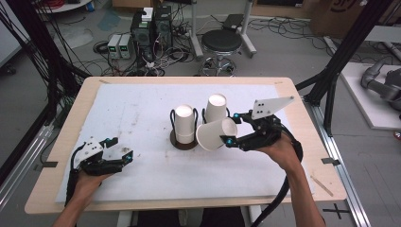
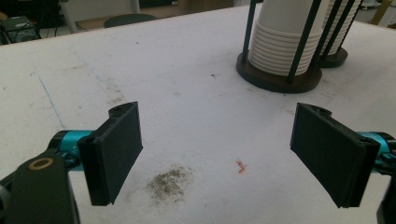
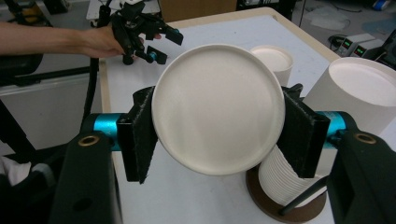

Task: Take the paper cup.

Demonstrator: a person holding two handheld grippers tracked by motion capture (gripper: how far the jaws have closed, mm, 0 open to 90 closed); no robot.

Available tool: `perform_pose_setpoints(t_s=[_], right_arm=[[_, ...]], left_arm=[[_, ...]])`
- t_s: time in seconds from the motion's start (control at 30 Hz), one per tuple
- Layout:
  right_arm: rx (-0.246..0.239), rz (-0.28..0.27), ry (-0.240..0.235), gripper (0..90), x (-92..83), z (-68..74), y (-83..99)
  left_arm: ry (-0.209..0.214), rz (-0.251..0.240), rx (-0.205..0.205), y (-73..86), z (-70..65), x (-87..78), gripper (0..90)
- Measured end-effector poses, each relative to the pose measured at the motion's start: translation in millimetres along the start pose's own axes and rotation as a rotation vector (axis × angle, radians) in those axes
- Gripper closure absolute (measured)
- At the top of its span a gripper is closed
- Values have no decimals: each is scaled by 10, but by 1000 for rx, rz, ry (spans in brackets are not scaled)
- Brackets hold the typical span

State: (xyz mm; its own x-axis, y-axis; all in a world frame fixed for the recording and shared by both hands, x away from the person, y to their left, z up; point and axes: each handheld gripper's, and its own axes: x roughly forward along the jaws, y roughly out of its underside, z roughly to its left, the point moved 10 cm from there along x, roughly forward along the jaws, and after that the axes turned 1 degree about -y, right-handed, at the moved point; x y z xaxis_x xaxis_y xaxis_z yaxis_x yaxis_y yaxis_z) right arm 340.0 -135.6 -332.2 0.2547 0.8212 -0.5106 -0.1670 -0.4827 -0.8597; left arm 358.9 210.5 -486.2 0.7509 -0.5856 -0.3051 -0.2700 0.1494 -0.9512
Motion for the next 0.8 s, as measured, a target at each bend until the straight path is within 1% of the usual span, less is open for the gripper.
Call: perform_pose_setpoints(t_s=[0.07,0.1,0.27,0.33,0.47,0.67,0.8], right_arm=[[-1,-14,-5,368,-3,14,25],[2,-17,1,368,-4,14,42],[16,-40,-11,368,-8,34,128],[21,-48,-8,368,-8,45,156],[20,-75,-17,368,13,77,198],[23,-74,-23,368,83,96,274],[26,-80,-39,368,143,113,321]], left_arm=[[1,-1,-2,0,0,-1,166],[1,-2,-3,-1,-1,-1,166],[1,-2,-2,-1,-2,-1,166],[0,0,-2,0,2,-1,166],[1,0,-2,0,5,-2,166],[1,-3,-3,-2,3,-5,166],[1,-6,4,-3,1,-7,166]])
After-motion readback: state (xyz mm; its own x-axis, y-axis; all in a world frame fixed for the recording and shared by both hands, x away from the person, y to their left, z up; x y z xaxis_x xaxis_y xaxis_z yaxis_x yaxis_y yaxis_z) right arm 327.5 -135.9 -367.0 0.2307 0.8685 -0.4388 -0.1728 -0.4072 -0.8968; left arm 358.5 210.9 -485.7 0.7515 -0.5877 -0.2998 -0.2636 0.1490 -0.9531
